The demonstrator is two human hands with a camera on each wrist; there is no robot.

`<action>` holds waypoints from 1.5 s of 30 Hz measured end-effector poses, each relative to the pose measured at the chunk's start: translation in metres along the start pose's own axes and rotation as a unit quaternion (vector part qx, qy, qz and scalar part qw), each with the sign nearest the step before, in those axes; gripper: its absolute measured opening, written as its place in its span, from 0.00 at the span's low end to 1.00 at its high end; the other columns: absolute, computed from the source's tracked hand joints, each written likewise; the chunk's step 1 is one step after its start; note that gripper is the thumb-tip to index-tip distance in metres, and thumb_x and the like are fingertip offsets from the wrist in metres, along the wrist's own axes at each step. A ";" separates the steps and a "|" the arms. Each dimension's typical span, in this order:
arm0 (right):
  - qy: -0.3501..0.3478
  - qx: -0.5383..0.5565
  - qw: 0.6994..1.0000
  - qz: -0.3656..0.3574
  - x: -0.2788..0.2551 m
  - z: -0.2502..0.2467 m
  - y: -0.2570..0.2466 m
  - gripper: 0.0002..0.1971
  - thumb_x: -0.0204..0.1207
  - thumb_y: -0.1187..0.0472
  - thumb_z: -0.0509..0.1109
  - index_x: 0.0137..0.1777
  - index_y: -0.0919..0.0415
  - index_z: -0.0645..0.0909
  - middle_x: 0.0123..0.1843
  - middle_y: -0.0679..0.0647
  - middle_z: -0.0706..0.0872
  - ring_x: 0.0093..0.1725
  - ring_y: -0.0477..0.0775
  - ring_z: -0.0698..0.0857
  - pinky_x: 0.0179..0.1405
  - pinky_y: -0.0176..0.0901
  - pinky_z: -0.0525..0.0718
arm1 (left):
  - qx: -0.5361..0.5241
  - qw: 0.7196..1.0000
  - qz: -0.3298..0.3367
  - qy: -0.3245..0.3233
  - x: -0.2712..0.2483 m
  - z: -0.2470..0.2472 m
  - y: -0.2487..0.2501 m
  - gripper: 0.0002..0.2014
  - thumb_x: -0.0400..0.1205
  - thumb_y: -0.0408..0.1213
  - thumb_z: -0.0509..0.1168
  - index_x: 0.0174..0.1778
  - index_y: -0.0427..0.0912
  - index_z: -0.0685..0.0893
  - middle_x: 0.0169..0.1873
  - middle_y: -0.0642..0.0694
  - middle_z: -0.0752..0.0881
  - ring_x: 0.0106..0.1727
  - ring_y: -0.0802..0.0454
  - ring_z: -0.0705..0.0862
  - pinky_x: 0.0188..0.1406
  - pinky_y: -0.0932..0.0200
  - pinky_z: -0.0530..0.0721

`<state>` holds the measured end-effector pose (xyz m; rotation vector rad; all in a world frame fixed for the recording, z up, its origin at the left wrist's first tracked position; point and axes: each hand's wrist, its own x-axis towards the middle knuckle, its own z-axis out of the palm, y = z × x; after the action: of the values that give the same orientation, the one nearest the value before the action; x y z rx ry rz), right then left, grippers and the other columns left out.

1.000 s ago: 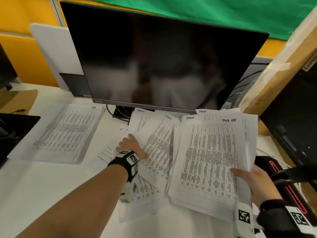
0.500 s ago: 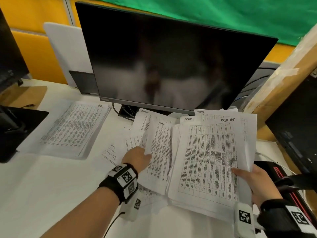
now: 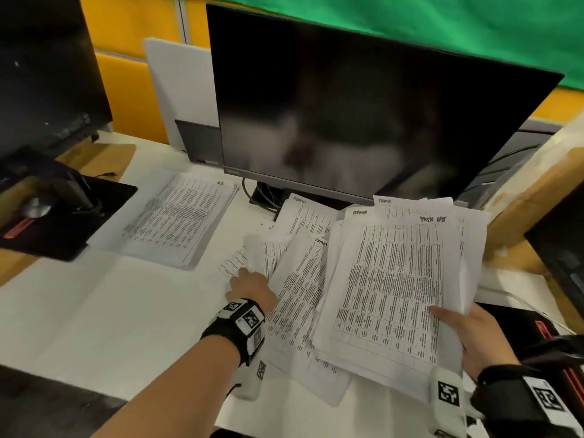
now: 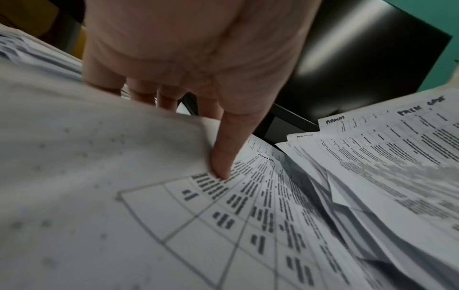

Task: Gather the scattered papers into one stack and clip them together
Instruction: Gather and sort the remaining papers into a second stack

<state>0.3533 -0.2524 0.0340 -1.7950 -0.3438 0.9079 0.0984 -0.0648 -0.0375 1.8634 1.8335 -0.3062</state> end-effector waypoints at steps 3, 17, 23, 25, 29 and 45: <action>0.011 -0.018 1.000 -0.011 0.000 -0.005 0.000 0.18 0.74 0.72 0.69 0.64 0.66 0.78 0.56 0.66 0.87 0.55 0.68 0.86 0.63 0.69 0.79 | 0.042 0.994 0.072 0.076 -0.007 0.005 -0.007 0.17 0.78 0.39 0.61 0.64 0.45 0.81 0.73 0.46 0.67 0.71 0.45 0.68 0.65 0.51 0.74; 0.033 -0.034 0.998 -0.040 -0.006 -0.024 -0.005 0.16 0.74 0.72 0.68 0.63 0.65 0.79 0.55 0.64 0.87 0.51 0.63 0.85 0.55 0.59 0.81 | -0.190 0.957 0.212 0.047 -0.020 -0.009 -0.017 0.21 0.85 0.33 0.58 0.75 0.38 0.72 0.75 0.41 0.74 0.75 0.46 0.73 0.71 0.61 0.68; 0.078 -0.060 0.994 -0.046 -0.008 -0.040 -0.010 0.18 0.74 0.67 0.70 0.64 0.62 0.78 0.58 0.63 0.86 0.58 0.67 0.83 0.66 0.70 0.76 | -0.347 0.898 0.252 0.098 -0.028 -0.076 -0.055 0.11 0.82 0.31 0.63 0.42 0.55 0.82 0.40 0.51 0.86 0.42 0.54 0.84 0.39 0.61 0.77; 0.085 -0.061 0.994 -0.037 -0.008 -0.043 -0.011 0.18 0.75 0.67 0.69 0.65 0.63 0.78 0.59 0.64 0.86 0.59 0.68 0.83 0.66 0.69 0.75 | -0.404 0.875 0.245 0.102 -0.034 -0.095 -0.066 0.09 0.82 0.32 0.64 0.46 0.53 0.83 0.40 0.55 0.87 0.43 0.57 0.85 0.37 0.65 0.78; 0.045 -0.031 0.998 -0.032 -0.013 -0.043 -0.015 0.17 0.76 0.68 0.68 0.65 0.65 0.77 0.51 0.61 0.86 0.49 0.60 0.84 0.45 0.53 0.81 | -0.510 0.825 0.230 0.085 -0.033 -0.107 -0.067 0.11 0.80 0.29 0.65 0.56 0.45 0.84 0.47 0.52 0.90 0.48 0.55 0.88 0.47 0.62 0.84; -0.165 0.194 0.966 0.050 -0.019 0.027 -0.015 0.14 0.79 0.54 0.62 0.52 0.56 0.89 0.49 0.60 0.93 0.46 0.58 0.92 0.44 0.50 0.89 | -0.543 0.776 0.221 -0.232 -0.024 -0.020 0.001 0.28 0.73 0.30 0.74 0.68 0.48 0.77 0.62 0.47 0.87 0.65 0.49 0.84 0.70 0.44 0.78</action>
<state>0.3237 -0.2395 0.0509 -1.3113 -0.2632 1.2564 0.0938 -0.0754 -0.0086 1.1325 0.8193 0.3835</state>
